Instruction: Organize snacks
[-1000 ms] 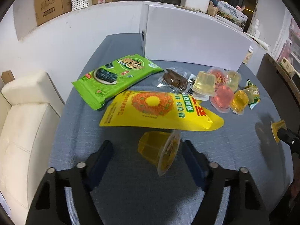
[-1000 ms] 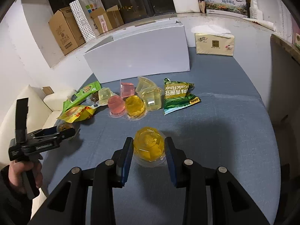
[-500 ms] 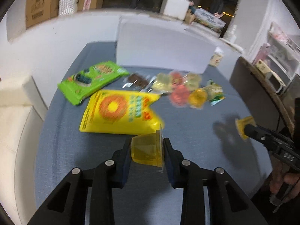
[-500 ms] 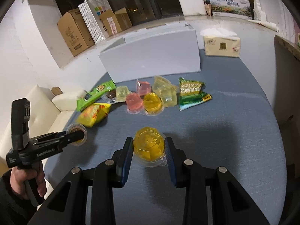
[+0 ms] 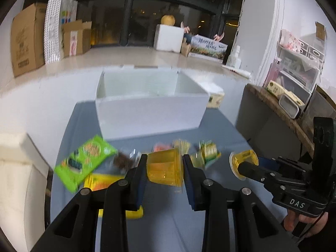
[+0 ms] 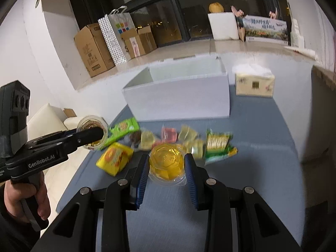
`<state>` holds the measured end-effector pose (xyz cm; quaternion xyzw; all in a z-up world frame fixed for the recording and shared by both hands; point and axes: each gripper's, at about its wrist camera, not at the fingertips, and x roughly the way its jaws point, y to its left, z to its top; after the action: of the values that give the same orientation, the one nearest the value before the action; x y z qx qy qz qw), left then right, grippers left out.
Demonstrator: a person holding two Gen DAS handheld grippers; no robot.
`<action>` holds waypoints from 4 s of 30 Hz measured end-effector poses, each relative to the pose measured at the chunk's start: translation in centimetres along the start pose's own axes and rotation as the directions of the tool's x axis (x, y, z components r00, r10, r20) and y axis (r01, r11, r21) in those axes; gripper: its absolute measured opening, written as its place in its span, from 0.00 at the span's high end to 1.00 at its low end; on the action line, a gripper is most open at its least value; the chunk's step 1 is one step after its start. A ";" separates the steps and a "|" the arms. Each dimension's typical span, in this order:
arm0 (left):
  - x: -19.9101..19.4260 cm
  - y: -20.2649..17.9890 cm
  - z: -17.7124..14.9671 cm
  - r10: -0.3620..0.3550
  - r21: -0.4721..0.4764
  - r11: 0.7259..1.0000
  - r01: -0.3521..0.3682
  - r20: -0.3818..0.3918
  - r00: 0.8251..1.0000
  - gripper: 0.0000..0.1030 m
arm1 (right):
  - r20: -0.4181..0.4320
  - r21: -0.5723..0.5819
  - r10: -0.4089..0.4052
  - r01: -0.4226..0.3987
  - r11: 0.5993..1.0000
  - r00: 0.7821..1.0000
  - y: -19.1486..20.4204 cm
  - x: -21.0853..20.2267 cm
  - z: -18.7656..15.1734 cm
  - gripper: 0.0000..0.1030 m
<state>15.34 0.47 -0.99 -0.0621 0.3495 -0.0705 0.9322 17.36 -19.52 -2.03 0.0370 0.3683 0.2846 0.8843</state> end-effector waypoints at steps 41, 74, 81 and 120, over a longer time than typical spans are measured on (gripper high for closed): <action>11.9 6.7 12.4 0.184 0.010 0.983 -0.184 -0.046 0.982 0.00 | 0.038 0.043 -0.130 0.128 0.991 0.991 -5.9 9.7 15.0 0.05; -1.8 2.0 -8.4 0.136 -0.062 0.988 -0.142 -0.099 0.986 0.00 | -0.106 0.184 -0.136 0.153 0.971 0.985 -7.1 7.2 -0.4 0.00; -1.4 2.5 -8.6 0.143 -0.060 0.987 -0.150 -0.108 0.984 0.00 | -0.192 0.175 -0.183 0.217 0.960 0.964 -8.1 11.9 2.5 0.00; 9.3 7.1 -7.7 0.192 -0.062 0.975 -0.213 -0.247 0.950 0.48 | -0.031 0.131 -0.078 0.081 0.988 0.997 -3.1 1.4 -2.0 0.50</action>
<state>17.81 5.33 -13.89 -0.0576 0.4665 0.0340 0.8820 18.29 -21.64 -5.20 0.0772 0.3990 0.2246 0.8857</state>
